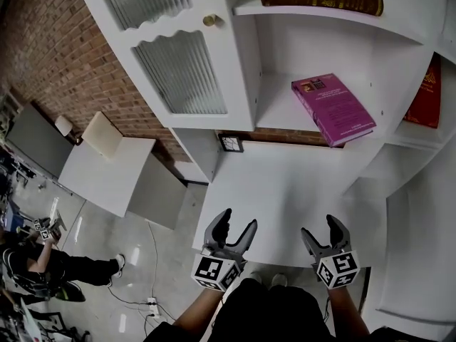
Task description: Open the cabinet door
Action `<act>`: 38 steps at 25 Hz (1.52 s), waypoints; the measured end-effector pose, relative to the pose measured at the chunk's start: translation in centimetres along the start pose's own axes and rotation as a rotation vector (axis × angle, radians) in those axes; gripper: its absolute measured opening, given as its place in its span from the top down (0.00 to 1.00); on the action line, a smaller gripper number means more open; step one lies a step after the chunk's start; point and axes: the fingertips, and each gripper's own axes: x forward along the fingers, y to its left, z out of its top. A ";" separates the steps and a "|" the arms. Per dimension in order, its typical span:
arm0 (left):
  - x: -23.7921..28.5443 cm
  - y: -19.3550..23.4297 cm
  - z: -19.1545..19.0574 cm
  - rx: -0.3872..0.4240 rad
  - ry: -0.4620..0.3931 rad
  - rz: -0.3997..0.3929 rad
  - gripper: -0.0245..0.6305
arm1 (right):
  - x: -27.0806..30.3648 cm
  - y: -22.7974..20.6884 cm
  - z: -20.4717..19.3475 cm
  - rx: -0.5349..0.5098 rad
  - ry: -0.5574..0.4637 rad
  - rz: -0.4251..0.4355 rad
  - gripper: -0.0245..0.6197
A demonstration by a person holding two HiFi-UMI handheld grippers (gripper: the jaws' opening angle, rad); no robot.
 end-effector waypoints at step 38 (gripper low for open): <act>10.4 3.5 34.5 0.279 -0.424 -0.073 0.49 | 9.6 4.7 15.5 -0.133 -0.185 0.048 0.41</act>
